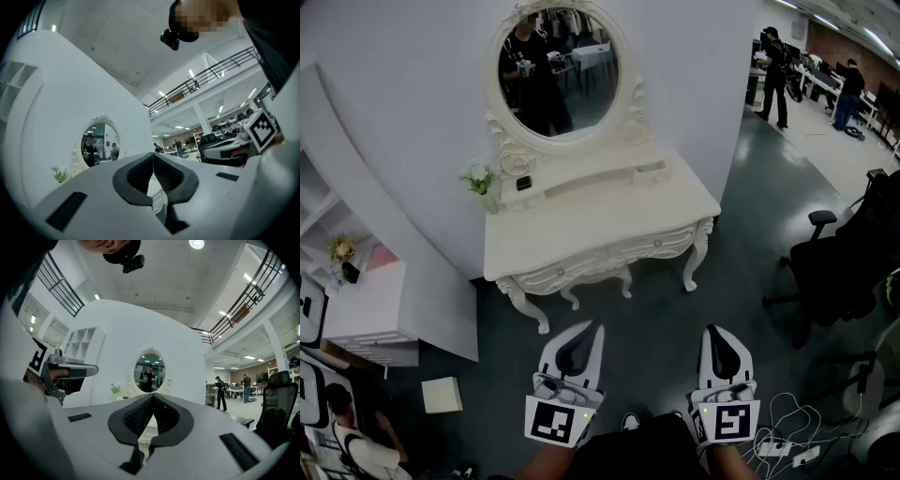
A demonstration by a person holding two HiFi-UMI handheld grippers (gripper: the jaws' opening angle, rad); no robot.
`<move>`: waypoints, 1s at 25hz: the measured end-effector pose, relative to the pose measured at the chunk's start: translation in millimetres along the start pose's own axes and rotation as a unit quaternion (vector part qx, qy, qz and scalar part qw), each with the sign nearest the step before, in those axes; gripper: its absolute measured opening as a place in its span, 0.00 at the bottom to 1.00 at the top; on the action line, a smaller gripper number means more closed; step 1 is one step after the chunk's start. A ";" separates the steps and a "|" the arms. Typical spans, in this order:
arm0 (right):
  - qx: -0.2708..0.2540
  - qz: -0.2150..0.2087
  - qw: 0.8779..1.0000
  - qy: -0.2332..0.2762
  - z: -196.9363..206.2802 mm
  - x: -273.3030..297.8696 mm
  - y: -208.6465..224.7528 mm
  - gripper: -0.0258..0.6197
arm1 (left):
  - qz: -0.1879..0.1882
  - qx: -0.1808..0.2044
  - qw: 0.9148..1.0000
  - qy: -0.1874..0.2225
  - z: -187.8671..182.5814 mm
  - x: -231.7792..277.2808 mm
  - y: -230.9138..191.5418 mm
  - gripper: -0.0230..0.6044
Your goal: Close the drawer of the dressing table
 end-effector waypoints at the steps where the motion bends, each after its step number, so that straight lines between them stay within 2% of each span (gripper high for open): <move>1: -0.002 0.002 1.000 0.000 -0.4 -0.8 0.1 0.04 | 0.001 -0.001 1.000 0.000 0.2 -1.0 0.1 0.04; 9: 0.002 0.000 1.000 -0.006 1.5 -7.6 -4.6 0.04 | 0.000 -0.007 1.000 -0.005 1.7 -8.1 4.2 0.04; 14: 0.030 -0.038 0.999 0.012 0.0 0.8 -1.7 0.04 | -0.013 -0.004 1.000 -0.004 -0.5 -2.8 8.0 0.04; 25: 0.015 -0.083 0.996 0.013 2.9 32.8 41.7 0.04 | -0.060 0.002 0.998 -0.017 1.2 28.8 28.7 0.04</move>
Point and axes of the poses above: the fingertips, and each gripper's own axes: x forward along the fingers, y to its right, z out of its underside, the point moved 7 cm from there along -x, backward along the fingers, and after that the axes turned 8 degrees about y, right-handed, at the moved point
